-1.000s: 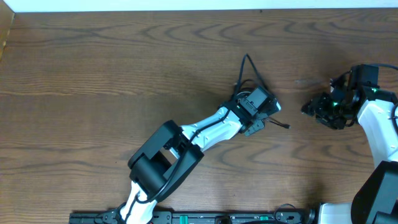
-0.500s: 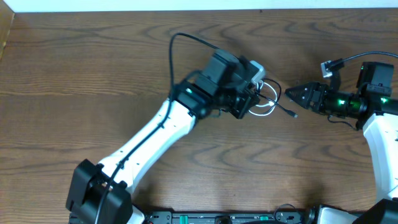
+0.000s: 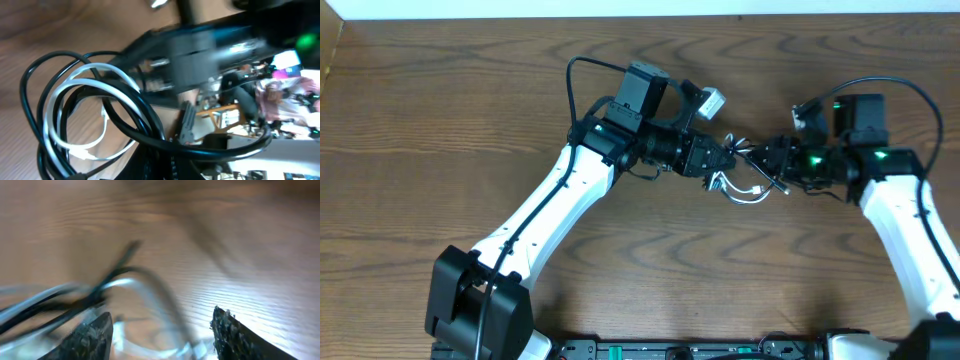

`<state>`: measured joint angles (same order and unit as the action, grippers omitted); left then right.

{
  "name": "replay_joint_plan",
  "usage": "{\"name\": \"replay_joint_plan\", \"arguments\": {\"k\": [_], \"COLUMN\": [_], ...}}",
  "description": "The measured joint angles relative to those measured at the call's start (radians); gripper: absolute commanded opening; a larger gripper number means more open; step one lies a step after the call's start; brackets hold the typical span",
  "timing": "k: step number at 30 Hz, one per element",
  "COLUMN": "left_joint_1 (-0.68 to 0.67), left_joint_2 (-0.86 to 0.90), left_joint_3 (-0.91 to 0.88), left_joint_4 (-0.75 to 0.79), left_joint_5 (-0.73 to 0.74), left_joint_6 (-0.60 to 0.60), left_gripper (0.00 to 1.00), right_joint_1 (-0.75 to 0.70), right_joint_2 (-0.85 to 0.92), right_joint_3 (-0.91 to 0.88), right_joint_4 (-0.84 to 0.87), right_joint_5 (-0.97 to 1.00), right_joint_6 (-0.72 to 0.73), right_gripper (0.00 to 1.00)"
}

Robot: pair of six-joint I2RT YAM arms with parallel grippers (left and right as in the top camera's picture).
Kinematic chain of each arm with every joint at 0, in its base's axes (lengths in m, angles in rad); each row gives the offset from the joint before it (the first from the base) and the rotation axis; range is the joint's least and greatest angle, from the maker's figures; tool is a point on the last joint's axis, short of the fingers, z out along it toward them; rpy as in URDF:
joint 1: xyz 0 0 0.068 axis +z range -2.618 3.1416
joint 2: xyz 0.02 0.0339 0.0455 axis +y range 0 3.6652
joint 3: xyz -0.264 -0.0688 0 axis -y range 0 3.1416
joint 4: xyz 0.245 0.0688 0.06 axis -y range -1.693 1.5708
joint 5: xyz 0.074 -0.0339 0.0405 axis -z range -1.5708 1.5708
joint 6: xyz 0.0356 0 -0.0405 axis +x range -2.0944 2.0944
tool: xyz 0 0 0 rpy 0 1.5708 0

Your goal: Untangle cables

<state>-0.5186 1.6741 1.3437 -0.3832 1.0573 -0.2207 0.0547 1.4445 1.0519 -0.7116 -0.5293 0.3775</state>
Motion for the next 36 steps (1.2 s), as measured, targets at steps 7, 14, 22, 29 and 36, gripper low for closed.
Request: {"name": "replay_joint_plan", "arguments": {"k": [7, 14, 22, 29, 36], "left_joint_1": [0.002, 0.088, 0.186, 0.171, 0.170], "left_joint_2": [0.000, 0.000, 0.000, 0.000, 0.000], "left_joint_3": [0.000, 0.000, 0.000, 0.000, 0.000], "left_joint_4": [0.165, 0.252, 0.248, 0.190, 0.079], "left_joint_5": [0.121, 0.149, 0.144, 0.145, 0.145], "left_joint_6": [-0.099, -0.179, -0.200, -0.203, -0.202], "left_gripper": [0.08, 0.07, 0.07, 0.07, 0.07], "right_joint_1": [0.014, -0.068, -0.223, -0.254, -0.248], "right_joint_2": [0.169, 0.251, 0.251, 0.245, 0.078], "right_joint_3": [0.000, -0.002, -0.002, 0.014, 0.051], "right_joint_4": [0.026, -0.051, -0.109, -0.128, -0.067], "right_joint_5": [0.193, 0.311, 0.398, 0.134, -0.328], "right_joint_6": [0.116, 0.133, 0.080, -0.152, -0.377], "right_gripper": [0.38, 0.38, 0.40, 0.55, 0.66]}}
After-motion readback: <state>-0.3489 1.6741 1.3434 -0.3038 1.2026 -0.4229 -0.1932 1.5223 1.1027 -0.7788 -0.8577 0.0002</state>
